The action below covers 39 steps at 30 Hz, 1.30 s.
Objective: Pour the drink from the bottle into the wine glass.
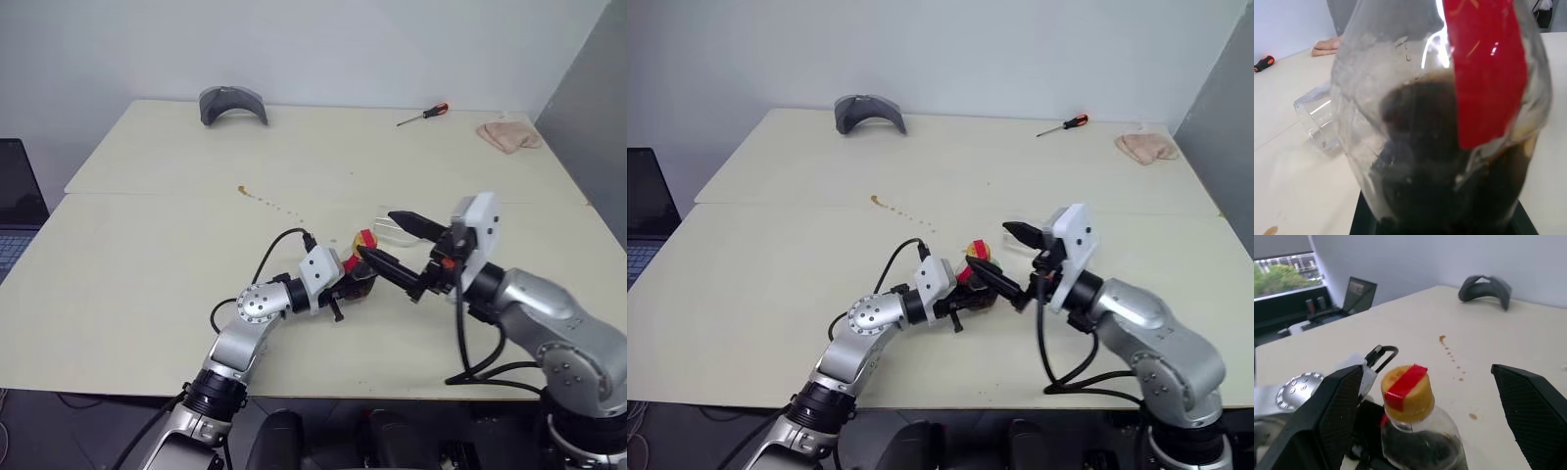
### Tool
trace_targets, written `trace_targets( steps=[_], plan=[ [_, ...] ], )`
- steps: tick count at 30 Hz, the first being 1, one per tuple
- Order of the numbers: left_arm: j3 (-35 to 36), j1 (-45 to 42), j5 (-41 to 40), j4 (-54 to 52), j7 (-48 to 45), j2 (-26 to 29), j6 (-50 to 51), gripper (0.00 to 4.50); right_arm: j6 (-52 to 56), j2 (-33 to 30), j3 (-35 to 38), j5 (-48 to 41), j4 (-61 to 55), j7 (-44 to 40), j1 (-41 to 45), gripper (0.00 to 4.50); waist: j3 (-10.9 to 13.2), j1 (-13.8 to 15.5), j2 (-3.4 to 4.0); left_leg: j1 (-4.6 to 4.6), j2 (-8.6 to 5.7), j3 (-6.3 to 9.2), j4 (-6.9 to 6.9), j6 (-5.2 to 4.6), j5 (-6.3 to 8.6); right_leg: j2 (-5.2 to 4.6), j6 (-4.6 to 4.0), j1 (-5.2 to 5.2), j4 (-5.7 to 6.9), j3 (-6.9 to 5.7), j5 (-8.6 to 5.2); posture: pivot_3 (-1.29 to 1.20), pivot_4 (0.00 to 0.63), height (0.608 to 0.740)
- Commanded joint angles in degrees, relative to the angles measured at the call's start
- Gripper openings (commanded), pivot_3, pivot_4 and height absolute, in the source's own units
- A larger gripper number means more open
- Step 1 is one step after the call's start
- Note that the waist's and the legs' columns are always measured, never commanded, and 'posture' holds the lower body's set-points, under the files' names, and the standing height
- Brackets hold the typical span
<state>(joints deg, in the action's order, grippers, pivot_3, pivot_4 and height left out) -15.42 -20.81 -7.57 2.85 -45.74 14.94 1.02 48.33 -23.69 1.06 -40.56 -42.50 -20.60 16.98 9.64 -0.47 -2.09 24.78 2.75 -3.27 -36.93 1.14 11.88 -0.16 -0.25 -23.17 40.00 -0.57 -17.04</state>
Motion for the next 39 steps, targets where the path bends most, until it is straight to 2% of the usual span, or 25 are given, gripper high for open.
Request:
trace_targets(
  steps=[1, 9, 12, 19, 20, 24, 27, 29, 32, 35, 39],
  plan=[
    [0.1, -1.8, -0.2, -0.2, -0.4, -0.7, -2.1, 0.79, -1.3, 0.5, -0.9, 2.1, -0.5, 2.3, 1.5, 4.46, 0.0, 0.1, 0.0, 0.01, -0.02, -0.01, -0.01, 0.0, 0.0, 0.0, 0.0, 0.0, -0.01, 0.0, 0.0, 0.0, 0.15, 0.74],
    [-0.5, -1.6, 0.2, 0.1, -0.2, -1.1, -2.7, 0.77, -3.8, 1.1, -3.5, 5.6, 2.0, 2.2, 1.5, 4.46, 0.0, 0.1, 0.0, 0.02, -0.02, -0.02, -0.01, -0.01, 0.0, -0.01, -0.03, 0.0, -0.03, 0.01, 0.02, 0.0, 0.15, 0.74],
    [-0.6, -1.1, 0.4, -0.2, 0.0, -1.0, -2.8, 0.77, -4.9, 1.1, -4.4, 7.0, 2.9, 1.5, 1.3, 3.81, 0.0, 0.1, 0.0, 0.02, -0.02, -0.01, -0.01, -0.01, 0.0, 0.0, -0.03, 0.0, -0.03, 0.01, 0.02, 0.0, 0.15, 0.74],
    [-0.5, -0.9, 0.7, -0.4, 0.1, -1.0, -2.6, 0.77, -6.3, 1.4, -3.9, 7.7, 4.8, 0.8, 1.9, 1.36, 0.0, 0.1, 0.0, 0.02, -0.03, -0.01, -0.01, -0.01, 0.01, 0.0, -0.04, 0.0, -0.03, 0.01, 0.03, 0.0, 0.15, 0.74],
    [-0.5, -0.9, 0.7, -0.5, 0.1, -0.9, -2.6, 0.77, -6.6, 1.0, -3.7, 7.6, 5.2, 0.1, 2.1, 1.26, 0.0, 0.1, 0.0, 0.02, -0.03, -0.01, -0.01, -0.01, 0.01, 0.0, -0.04, 0.0, -0.03, 0.0, 0.03, 0.0, 0.15, 0.74],
    [-0.5, -0.8, 0.7, -0.8, 0.0, -0.8, -2.5, 0.77, -7.6, -0.4, -2.6, 6.4, 7.0, -3.2, 2.8, 1.26, 0.0, 0.1, 0.0, 0.02, -0.03, -0.01, -0.01, -0.01, 0.01, 0.0, -0.05, 0.0, -0.03, 0.0, 0.03, 0.0, 0.15, 0.74],
    [-1.0, 0.1, 0.2, -2.9, -0.7, -0.6, -2.4, 0.77, -12.3, -11.2, -3.3, 6.4, 16.7, -22.4, 6.4, 1.26, 0.0, 0.1, 0.02, 0.02, -0.08, -0.03, -0.02, -0.02, 0.01, 0.01, -0.06, 0.01, -0.04, 0.0, 0.04, 0.0, 0.15, 0.74],
    [-1.7, 0.7, 0.3, -3.8, -1.4, -0.1, -3.1, 0.76, -13.9, -15.9, -4.5, 6.9, 24.0, -30.8, 10.5, 1.26, 0.0, 0.1, 0.01, 0.02, -0.14, -0.05, -0.03, -0.05, 0.02, 0.05, -0.08, 0.04, -0.08, -0.01, 0.05, 0.0, 0.15, 0.74],
    [-2.2, 1.3, 0.2, -4.6, -1.4, 0.3, -3.4, 0.75, -14.4, -19.5, -6.6, 7.4, 31.8, -39.0, 15.7, 1.26, 0.0, 0.0, 0.02, 0.0, -0.04, -0.01, -0.03, -0.12, 0.07, 0.07, -0.25, 0.04, -0.08, 0.03, 0.15, 0.0, 0.15, 0.74],
    [-2.2, 1.4, 0.3, -4.5, -0.8, 0.2, -3.5, 0.75, -14.5, -19.5, -6.8, 7.0, 32.5, -40.8, 16.8, 1.26, 0.0, 0.1, 0.02, -0.01, 0.03, 0.09, 0.01, -0.13, 0.07, 0.13, -0.28, 0.03, -0.07, -0.04, 0.14, 0.0, 0.15, 0.74],
    [-2.0, 1.4, 0.4, -4.0, 0.3, -0.6, -3.4, 0.75, -11.6, -15.9, -2.2, 2.7, 21.9, -32.7, 9.2, 2.65, 0.0, 0.3, 0.01, 0.01, 0.03, 0.05, -0.02, -0.12, 0.07, 0.08, -0.28, 0.04, -0.06, -0.02, 0.14, 0.0, 0.15, 0.74]
  ],
)
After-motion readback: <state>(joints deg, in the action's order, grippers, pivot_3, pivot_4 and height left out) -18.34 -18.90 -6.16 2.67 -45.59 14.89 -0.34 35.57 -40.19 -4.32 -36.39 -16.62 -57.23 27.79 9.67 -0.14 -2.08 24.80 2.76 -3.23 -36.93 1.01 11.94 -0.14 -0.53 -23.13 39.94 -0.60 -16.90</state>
